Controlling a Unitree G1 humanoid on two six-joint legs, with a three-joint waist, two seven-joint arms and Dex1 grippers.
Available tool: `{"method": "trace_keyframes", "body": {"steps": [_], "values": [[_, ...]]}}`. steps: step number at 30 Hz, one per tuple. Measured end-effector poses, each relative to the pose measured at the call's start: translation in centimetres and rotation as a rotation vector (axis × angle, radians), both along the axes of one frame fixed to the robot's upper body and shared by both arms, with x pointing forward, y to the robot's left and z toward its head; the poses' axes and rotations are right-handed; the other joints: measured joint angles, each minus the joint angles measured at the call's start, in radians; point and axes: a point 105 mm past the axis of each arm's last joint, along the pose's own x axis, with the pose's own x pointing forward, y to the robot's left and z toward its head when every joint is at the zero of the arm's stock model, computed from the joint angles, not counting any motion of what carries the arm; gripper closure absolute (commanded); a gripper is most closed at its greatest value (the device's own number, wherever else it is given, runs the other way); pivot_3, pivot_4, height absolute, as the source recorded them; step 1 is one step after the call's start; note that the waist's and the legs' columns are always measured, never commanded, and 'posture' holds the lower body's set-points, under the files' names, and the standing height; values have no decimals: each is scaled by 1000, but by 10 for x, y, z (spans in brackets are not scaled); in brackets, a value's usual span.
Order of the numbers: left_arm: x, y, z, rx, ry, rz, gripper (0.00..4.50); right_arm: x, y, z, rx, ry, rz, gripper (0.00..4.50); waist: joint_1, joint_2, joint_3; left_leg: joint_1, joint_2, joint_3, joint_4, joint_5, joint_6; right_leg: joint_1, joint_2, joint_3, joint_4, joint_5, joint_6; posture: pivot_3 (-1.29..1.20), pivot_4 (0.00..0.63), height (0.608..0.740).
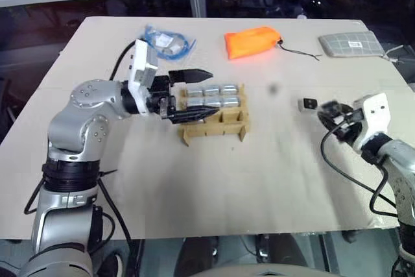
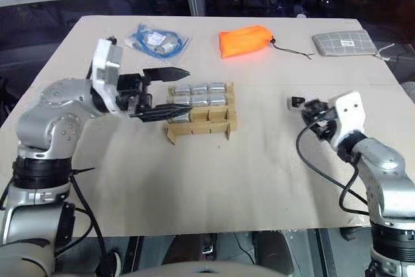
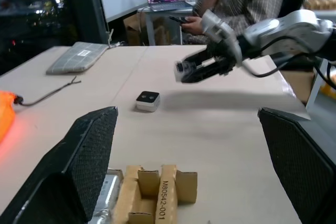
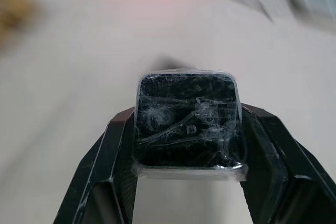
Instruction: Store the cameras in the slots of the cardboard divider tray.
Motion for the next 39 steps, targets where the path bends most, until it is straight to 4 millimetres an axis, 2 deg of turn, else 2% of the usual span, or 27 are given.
{"method": "trace_keyframes", "body": {"steps": [3, 6, 8, 13, 19, 21, 23, 28, 37, 39], "values": [[10, -18, -13, -111, 191, 46, 0, -13, 58, 22, -61, -63, 268, 2509, 0, 0, 0, 0, 0, -1, 1, 0, 0, 1, 0, 0, 0, 0, 0, 0, 150, 740], [14, -30, -21, -184, 333, 59, 0, -23, 84, 30, -106, -93, 404, 2509, 3, -1, 1, 0, 0, -2, 1, 0, 0, 1, -1, -2, 0, 0, 0, 0, 150, 740], [15, -37, -28, -212, 437, 77, 0, -29, 99, 28, -162, -88, 490, 2509, 4, -2, 1, -1, 0, -2, 2, 0, 0, 1, -1, -2, 0, 0, 0, 0, 150, 740], [6, -51, -34, -226, 577, 43, 0, -36, 126, 29, -260, -117, 629, 2509, 1, -2, 1, 0, 0, -3, 2, 1, -1, 1, -1, -2, 0, 0, 0, 0, 150, 740], [-9, -53, -43, -198, 692, -11, 0, -29, 132, 18, -334, -124, 647, 2509, 1, -2, 1, 0, 0, -2, 2, 1, -1, 1, -2, -2, 0, 0, 0, 0, 150, 740], [-10, -53, -44, -187, 708, -7, 549, -27, 133, 22, -343, -149, 646, 2509, 2, -2, 1, 0, 0, -2, 2, 1, -1, 1, -2, -2, 0, 0, 0, 0, 150, 740], [-11, -51, -46, -175, 717, 2, 1296, -26, 135, 26, -347, -175, 647, 2509, 2, -2, 1, 0, -1, -2, 2, 1, -2, 1, -2, -2, 0, 0, 0, 0, 150, 740], [-8, -47, -50, -160, 733, 39, 3715, -29, 138, 31, -347, -217, 661, 2509, 2, -2, 1, 0, 0, -2, 2, 1, -2, 2, -2, -2, 0, 0, 0, 0, 150, 740], [-9, -45, -46, -209, 770, 25, 3750, -29, 140, 36, -347, -241, 655, 2509, 2, -2, 1, 0, -1, -2, 2, 1, -2, 2, -2, -2, 0, 0, 0, 0, 150, 740], [-9, -45, -46, -211, 771, 25, 3750, -29, 141, 36, -345, -240, 655, 1412, 2, -2, 1, 0, -1, -2, 2, 1, -2, 2, -2, -2, 0, 0, 0, 0, 150, 740]]}}
